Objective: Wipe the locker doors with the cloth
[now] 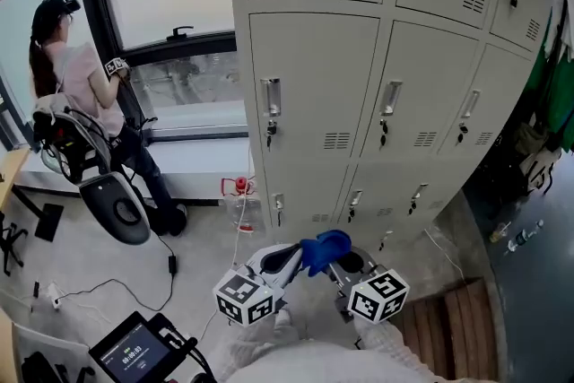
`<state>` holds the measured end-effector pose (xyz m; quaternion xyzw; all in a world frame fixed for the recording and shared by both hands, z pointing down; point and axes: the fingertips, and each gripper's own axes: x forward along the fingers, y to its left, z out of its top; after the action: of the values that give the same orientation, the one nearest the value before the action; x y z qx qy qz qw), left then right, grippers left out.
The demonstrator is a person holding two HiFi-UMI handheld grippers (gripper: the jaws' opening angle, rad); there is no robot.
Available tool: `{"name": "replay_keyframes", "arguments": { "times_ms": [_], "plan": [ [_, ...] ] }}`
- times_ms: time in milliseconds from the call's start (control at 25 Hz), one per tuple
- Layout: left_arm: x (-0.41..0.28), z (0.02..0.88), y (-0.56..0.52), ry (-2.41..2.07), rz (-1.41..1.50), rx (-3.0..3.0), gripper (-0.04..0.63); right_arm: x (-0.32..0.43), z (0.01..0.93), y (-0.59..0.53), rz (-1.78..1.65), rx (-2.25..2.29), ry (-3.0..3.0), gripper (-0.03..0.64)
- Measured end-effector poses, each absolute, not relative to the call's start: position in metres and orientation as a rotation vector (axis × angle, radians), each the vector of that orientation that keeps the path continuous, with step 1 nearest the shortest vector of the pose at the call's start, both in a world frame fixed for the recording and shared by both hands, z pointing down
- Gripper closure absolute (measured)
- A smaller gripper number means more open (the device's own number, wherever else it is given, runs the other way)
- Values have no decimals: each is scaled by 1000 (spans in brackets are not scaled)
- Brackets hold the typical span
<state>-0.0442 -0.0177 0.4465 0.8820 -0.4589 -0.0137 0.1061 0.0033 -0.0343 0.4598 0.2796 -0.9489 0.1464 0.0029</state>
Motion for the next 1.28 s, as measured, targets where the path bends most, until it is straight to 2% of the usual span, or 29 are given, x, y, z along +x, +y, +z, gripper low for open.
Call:
{"name": "replay_keyframes", "arguments": {
  "times_ms": [240,600,1080,1280],
  "plan": [
    [-93,438,-71,-1347,-26,2603,589,-43,449,-80,449,895,-2991,569],
    [-124,401,-124,-1356,-144,2645,589,-73,404,-138,280,919,-3005,569],
    [-162,247,-174,-1571,-150,2899,589,-130,219,-200,-339,800,-3160,571],
    [-165,178,-193,-1682,-242,2966,589,-144,165,-220,-497,816,-3161,571]
  ]
}}
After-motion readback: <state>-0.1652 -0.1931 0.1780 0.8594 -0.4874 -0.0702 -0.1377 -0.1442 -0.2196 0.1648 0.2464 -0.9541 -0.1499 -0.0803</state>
